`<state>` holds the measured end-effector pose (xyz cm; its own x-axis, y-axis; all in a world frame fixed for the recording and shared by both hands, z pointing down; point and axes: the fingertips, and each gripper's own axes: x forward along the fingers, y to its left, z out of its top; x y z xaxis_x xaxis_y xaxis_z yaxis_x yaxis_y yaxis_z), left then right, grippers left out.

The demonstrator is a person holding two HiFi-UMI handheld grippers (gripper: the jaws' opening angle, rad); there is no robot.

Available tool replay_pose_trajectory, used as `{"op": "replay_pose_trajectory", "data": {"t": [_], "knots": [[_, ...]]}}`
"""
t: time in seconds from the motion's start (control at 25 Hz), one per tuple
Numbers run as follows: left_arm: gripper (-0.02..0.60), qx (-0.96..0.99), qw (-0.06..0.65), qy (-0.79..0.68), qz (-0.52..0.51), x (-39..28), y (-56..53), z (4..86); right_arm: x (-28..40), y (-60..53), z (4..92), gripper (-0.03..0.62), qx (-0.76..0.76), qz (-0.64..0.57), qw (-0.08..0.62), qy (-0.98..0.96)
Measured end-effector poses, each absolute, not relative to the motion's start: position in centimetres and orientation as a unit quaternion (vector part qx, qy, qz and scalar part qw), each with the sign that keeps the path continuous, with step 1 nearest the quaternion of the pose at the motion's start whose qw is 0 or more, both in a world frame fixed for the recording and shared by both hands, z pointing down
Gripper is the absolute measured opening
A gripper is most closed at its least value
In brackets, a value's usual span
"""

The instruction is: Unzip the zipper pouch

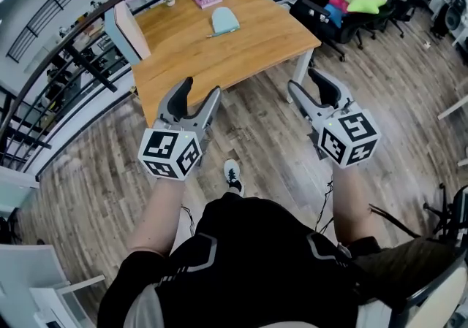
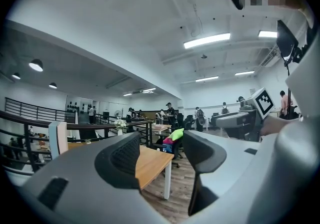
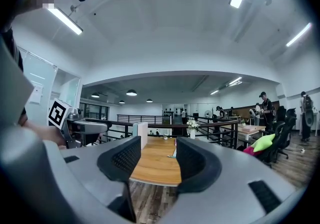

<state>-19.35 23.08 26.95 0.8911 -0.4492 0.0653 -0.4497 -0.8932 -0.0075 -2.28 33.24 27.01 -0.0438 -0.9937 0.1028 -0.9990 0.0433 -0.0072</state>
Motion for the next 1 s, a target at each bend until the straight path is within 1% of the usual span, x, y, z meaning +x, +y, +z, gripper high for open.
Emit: {"op": "replay_pose_trajectory", "data": {"t": [0.4,1.0], "knots": [[0.287,0.978,0.002,-0.207,0.03,-15.6,11.3,27.2,0.3,21.9,26.8,0.23,0.687,0.031,0.056,-0.724],[0.285,0.977,0.03,-0.21,0.032,-13.9,-3.1,29.5,2.7,7.5,27.7,0.225,0.693,0.053,0.078,-0.715]]}}
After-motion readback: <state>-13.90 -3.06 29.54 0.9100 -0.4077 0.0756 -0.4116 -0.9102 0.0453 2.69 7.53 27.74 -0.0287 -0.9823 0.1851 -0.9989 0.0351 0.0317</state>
